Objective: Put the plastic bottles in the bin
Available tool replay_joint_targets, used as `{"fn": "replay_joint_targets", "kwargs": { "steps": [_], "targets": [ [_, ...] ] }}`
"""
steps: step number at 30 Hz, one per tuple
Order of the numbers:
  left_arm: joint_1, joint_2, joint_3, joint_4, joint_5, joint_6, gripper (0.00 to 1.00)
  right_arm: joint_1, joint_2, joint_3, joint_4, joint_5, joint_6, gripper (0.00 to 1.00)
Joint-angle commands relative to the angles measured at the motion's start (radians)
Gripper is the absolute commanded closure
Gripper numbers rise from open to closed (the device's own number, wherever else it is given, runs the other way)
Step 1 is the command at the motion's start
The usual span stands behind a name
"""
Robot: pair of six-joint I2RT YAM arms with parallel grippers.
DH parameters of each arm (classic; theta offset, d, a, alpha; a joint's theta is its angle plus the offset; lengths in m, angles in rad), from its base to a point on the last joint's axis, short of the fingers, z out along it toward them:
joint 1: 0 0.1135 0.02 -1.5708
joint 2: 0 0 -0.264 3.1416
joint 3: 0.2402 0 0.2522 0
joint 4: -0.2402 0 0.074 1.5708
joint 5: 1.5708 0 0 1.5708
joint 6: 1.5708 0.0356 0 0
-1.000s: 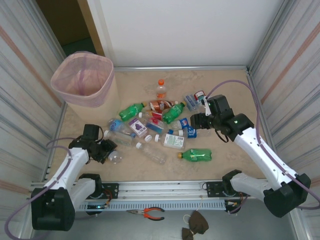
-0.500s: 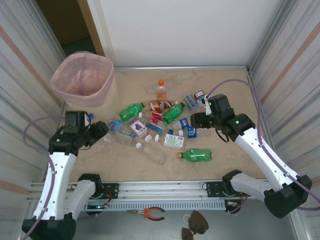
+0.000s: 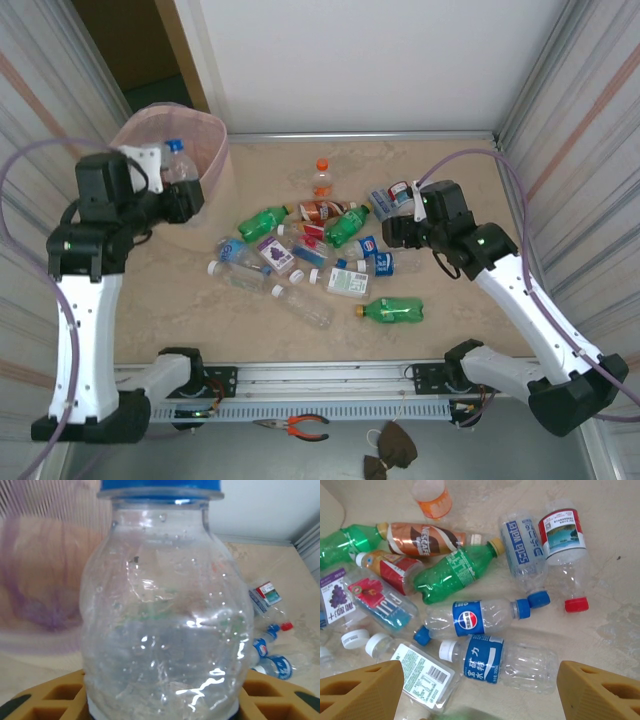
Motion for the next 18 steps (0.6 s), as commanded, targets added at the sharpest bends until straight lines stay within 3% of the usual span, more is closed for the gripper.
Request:
{"fn": "replay_joint_targets", "kwargs": {
  "steps": [1, 11, 18],
  "targets": [
    [0.009, 0.120, 0.133, -0.042, -0.097, 0.198, 0.53, 0.006, -0.018, 0.039, -0.022, 0.018, -0.013, 0.21],
    [0.023, 0.478, 0.424, -0.098, -0.341, 0.447, 0.55, 0.010, -0.022, 0.044, -0.032, 0.029, -0.002, 0.21],
    [0.087, 0.633, 0.451, -0.093, -0.307, 0.455, 0.57, 0.012, -0.015, 0.037, -0.030, 0.029, 0.000, 0.21]
  ]
}}
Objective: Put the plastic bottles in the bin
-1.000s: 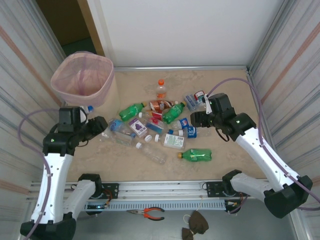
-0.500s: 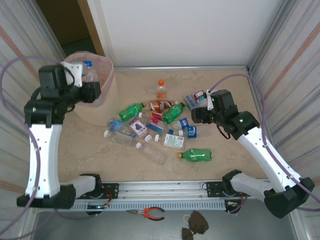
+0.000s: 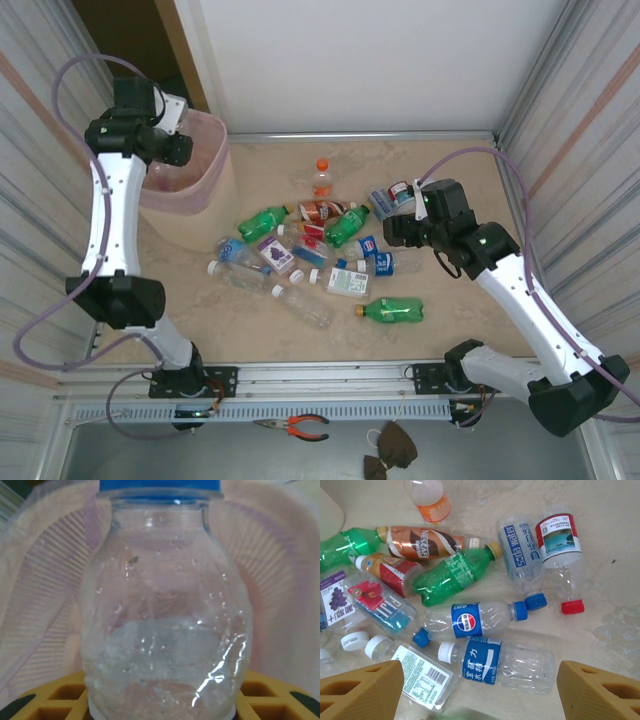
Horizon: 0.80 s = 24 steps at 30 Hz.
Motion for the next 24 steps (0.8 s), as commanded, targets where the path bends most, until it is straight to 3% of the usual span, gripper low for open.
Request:
{"fn": "replay_joint_targets", "kwargs": {
  "steps": [1, 14, 24],
  "targets": [
    [0.010, 0.046, 0.017, -0.015, -0.036, 0.052, 0.57, 0.011, -0.013, 0.024, -0.018, 0.019, 0.003, 0.21],
    [0.130, 0.229, -0.055, -0.047, -0.012, -0.020, 0.57, 0.012, -0.004, -0.011, 0.010, 0.014, -0.004, 0.20],
    [0.141, 0.284, -0.146, -0.097, -0.047, -0.073, 0.55, 0.013, 0.007, -0.025, 0.026, 0.010, -0.009, 0.20]
  ]
}}
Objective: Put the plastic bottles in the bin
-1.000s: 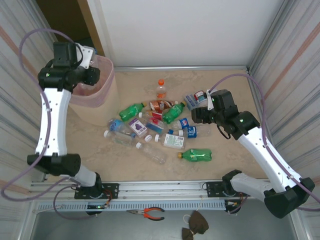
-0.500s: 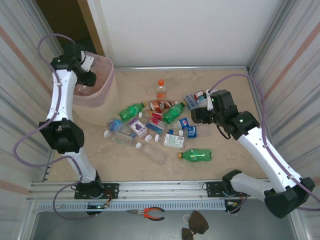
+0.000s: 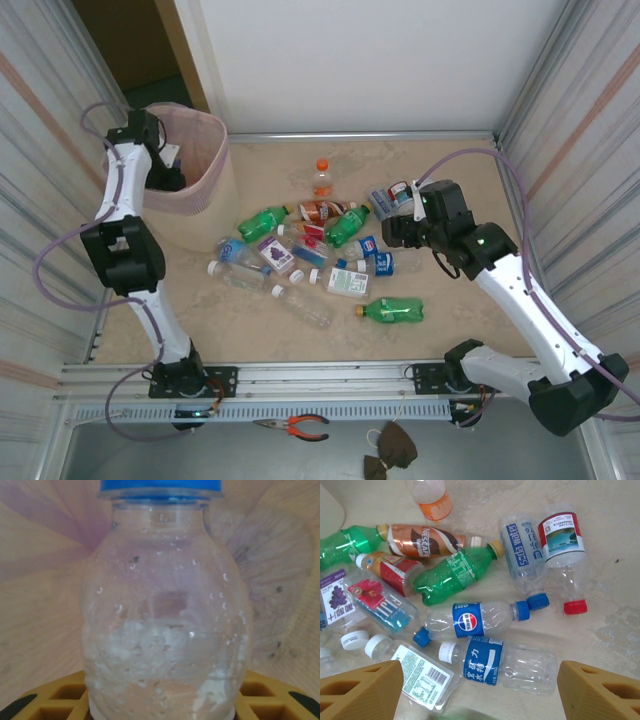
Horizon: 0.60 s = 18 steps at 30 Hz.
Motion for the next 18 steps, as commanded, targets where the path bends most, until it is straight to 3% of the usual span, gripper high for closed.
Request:
{"fn": "replay_joint_targets", "kwargs": {
  "steps": [1, 18],
  "targets": [
    [0.000, 0.012, -0.032, -0.054, -0.036, -0.038, 0.55, 0.008, 0.005, -0.010, 0.012, 0.010, -0.009, 0.20],
    [0.000, 0.002, -0.052, -0.169, -0.075, -0.109, 0.50, 0.007, -0.017, -0.026, 0.008, 0.004, 0.000, 0.20]
  ]
}}
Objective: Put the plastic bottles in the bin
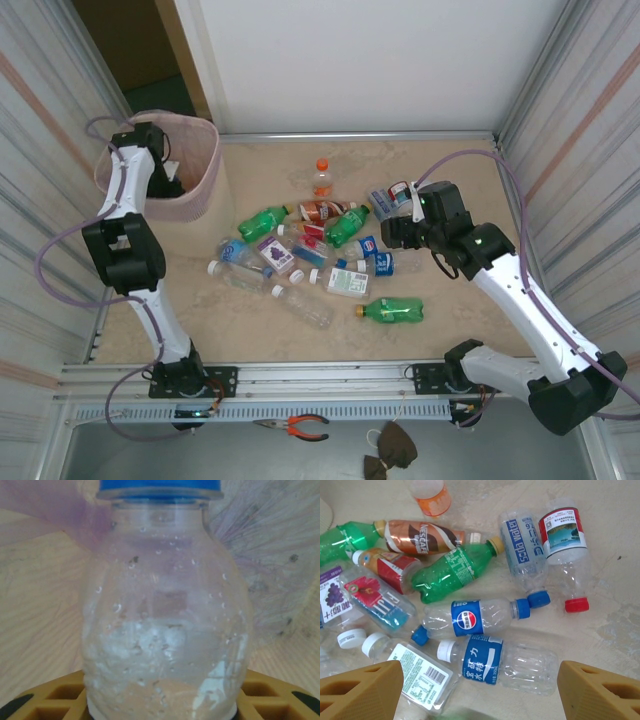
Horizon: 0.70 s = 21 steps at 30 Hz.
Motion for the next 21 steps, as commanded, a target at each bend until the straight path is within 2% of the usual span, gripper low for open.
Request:
{"fn": "replay_joint_targets", "kwargs": {
  "steps": [1, 6, 11, 16, 21],
  "targets": [
    [0.001, -0.009, -0.009, -0.061, -0.018, -0.024, 0.49, 0.007, -0.023, -0.010, 0.000, 0.006, 0.002, 0.20],
    [0.001, -0.022, 0.002, -0.052, 0.011, -0.031, 0.37, 0.008, -0.024, -0.009, 0.000, 0.003, 0.003, 0.20],
    [-0.001, -0.056, 0.026, -0.043, 0.062, -0.038, 0.30, 0.008, -0.020, -0.001, -0.005, 0.003, 0.005, 0.20],
    [-0.001, -0.103, 0.061, -0.030, 0.131, -0.038, 0.25, 0.007, -0.022, 0.004, -0.025, 0.001, 0.008, 0.20],
    [-0.001, -0.141, 0.115, -0.028, 0.168, -0.049, 0.24, 0.007, -0.033, 0.008, -0.045, 0.004, 0.011, 0.20]
  ]
}}
